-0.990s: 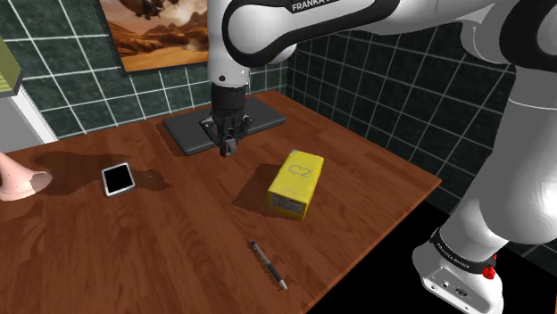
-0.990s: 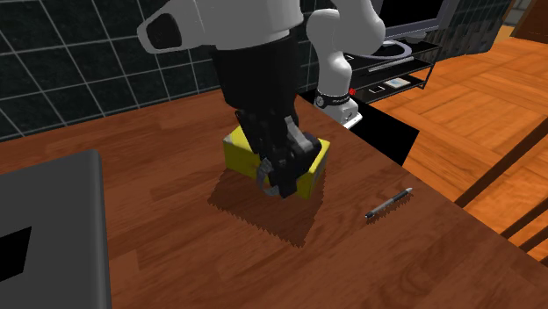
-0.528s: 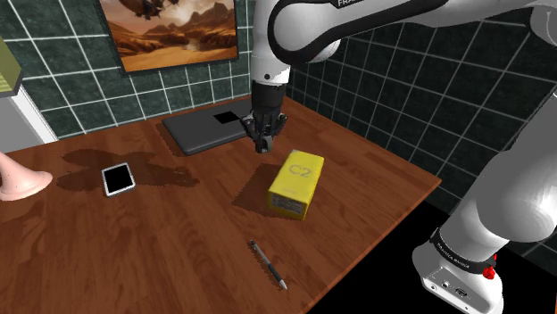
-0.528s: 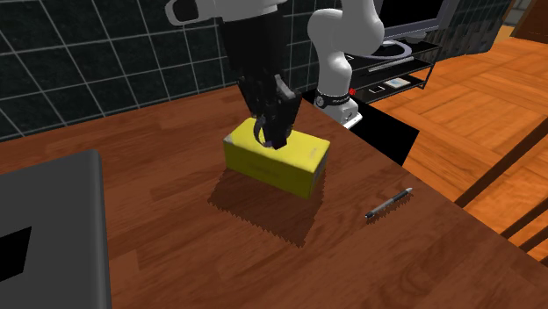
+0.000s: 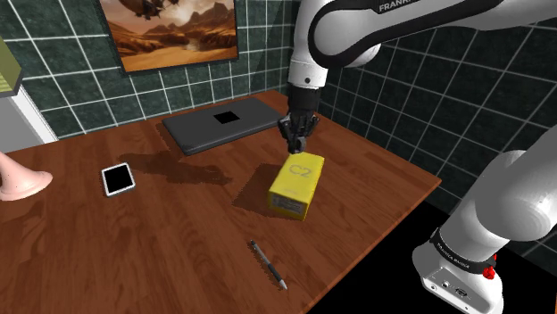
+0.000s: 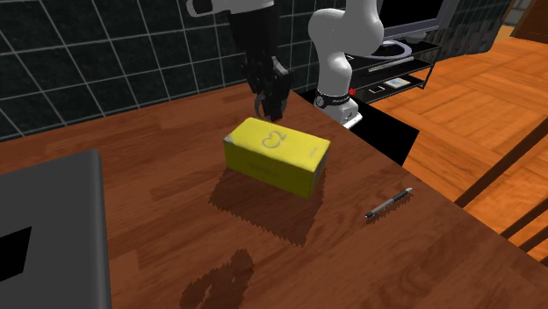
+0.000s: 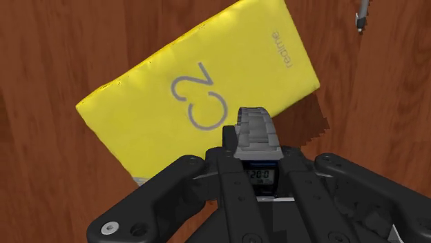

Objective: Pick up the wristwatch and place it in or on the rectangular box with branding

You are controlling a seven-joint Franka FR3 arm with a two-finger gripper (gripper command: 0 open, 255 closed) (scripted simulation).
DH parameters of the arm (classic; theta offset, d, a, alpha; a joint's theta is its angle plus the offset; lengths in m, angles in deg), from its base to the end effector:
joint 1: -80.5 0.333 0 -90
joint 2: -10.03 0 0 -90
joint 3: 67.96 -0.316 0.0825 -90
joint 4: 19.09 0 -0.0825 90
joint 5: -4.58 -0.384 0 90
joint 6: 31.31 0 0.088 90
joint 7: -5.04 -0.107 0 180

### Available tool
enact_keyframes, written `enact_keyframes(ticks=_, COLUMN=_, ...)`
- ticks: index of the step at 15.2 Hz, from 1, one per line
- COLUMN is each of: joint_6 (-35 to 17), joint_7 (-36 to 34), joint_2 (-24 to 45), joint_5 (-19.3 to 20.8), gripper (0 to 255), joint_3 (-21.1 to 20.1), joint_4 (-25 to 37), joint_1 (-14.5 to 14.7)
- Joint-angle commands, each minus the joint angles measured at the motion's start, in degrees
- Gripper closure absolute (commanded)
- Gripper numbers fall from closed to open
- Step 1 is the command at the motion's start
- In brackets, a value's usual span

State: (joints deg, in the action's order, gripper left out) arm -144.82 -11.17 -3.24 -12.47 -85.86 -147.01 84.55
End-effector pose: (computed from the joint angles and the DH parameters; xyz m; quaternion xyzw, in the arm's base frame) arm 0.4361 0.2015 0.4613 -0.9948 0.0158 0.0447 0.0904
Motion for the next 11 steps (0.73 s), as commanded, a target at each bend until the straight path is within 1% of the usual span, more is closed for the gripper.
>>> enact_keyframes(ticks=1, joint_6=-1.26, joint_7=0.73, joint_2=-0.07, joint_5=-0.18, gripper=255, joint_3=0.18, joint_4=-1.47, joint_1=-0.09)
enact_keyframes(ticks=11, joint_6=-8.98, joint_7=1.83, joint_2=3.05, joint_5=-0.58, gripper=255, joint_3=-0.54, joint_4=-6.17, joint_1=0.15)
